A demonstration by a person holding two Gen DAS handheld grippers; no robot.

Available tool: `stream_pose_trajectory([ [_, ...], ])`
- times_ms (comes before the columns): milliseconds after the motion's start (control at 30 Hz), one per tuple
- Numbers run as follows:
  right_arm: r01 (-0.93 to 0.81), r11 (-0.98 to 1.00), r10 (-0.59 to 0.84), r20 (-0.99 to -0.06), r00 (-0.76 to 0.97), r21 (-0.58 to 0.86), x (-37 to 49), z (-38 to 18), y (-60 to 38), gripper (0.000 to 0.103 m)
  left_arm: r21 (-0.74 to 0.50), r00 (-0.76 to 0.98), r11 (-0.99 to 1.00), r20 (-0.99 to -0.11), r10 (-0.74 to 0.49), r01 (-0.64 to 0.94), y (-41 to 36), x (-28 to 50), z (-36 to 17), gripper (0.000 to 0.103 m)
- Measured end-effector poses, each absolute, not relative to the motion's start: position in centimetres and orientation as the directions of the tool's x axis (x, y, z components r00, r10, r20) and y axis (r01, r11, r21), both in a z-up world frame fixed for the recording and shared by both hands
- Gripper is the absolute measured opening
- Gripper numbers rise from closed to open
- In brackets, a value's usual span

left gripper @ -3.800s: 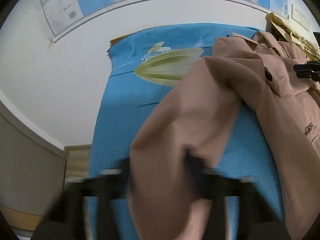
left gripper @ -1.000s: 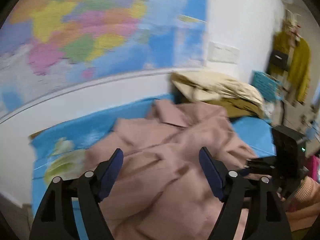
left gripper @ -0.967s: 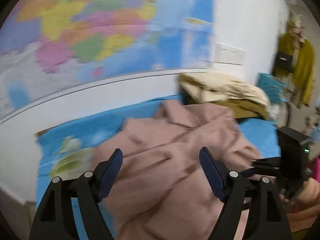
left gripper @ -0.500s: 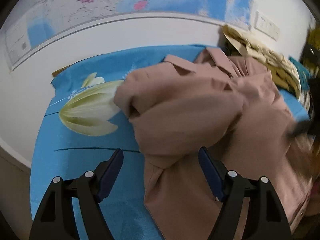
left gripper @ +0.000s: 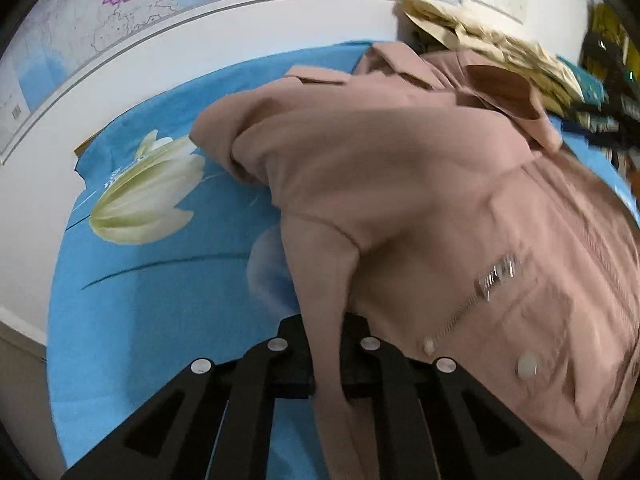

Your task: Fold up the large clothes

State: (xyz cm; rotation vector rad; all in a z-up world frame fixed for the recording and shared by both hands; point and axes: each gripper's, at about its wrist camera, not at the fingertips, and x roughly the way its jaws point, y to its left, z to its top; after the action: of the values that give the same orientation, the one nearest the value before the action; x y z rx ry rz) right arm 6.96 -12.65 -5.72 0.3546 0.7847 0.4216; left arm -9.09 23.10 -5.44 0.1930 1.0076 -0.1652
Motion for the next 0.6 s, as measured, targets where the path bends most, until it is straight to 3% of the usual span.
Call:
stream_pose_trajectory([
  [100, -0.315, 0.886, 0.463, -0.604, 0.649, 0.340, 5.9, -4.4, -9.7, 0.079, 0.152, 0.524, 0.968, -0.851, 0.026, 0.199, 23.3, -9.9, -5.0, 0.012],
  [200, -0.441, 0.882, 0.439, -0.630, 0.641, 0.166, 5.3, -3.9, -4.6, 0.093, 0.215, 0.608, 0.953, -0.793, 0.043, 0.214, 22.2, -10.3, -3.6, 0.060],
  [233, -0.468, 0.875, 0.430, -0.642, 0.635, 0.123, 5.7, -4.1, -3.2, 0.093, 0.239, 0.630, 0.945, -0.775, 0.047, 0.224, 21.6, -10.0, -3.4, 0.063],
  [367, -0.524, 0.839, 0.288, -0.697, 0.657, -0.147, 6.7, -7.0, 3.0, 0.088, 0.229, 0.596, 0.948, -0.801, 0.053, 0.223, 19.8, -7.0, -4.5, 0.058],
  [400, -0.513, 0.837, 0.248, -0.700, 0.669, -0.193, 7.2, -7.6, 3.6, 0.074, 0.231, 0.585, 0.950, -0.808, 0.067, 0.211, 19.6, -6.2, -5.0, 0.052],
  [433, -0.502, 0.837, 0.220, -0.708, 0.671, -0.216, 7.8, -8.0, 3.7, 0.054, 0.226, 0.567, 0.955, -0.820, 0.079, 0.193, 19.7, -5.4, -5.6, 0.042],
  [467, -0.490, 0.848, 0.216, -0.713, 0.667, -0.202, 8.3, -8.0, 3.2, 0.040, 0.219, 0.555, 0.961, -0.827, 0.089, 0.171, 20.1, -4.9, -6.0, 0.035],
  [500, -0.480, 0.869, 0.261, -0.713, 0.650, -0.118, 8.9, -7.4, 1.9, 0.017, 0.200, 0.549, 0.969, -0.831, 0.089, 0.146, 20.8, -4.6, -6.2, 0.022],
  [600, -0.436, 0.889, 0.425, -0.608, 0.670, 0.140, 8.5, -4.5, -4.1, 0.015, 0.117, 0.551, 0.990, -0.833, 0.055, 0.078, 23.7, -5.3, -6.0, 0.013],
])
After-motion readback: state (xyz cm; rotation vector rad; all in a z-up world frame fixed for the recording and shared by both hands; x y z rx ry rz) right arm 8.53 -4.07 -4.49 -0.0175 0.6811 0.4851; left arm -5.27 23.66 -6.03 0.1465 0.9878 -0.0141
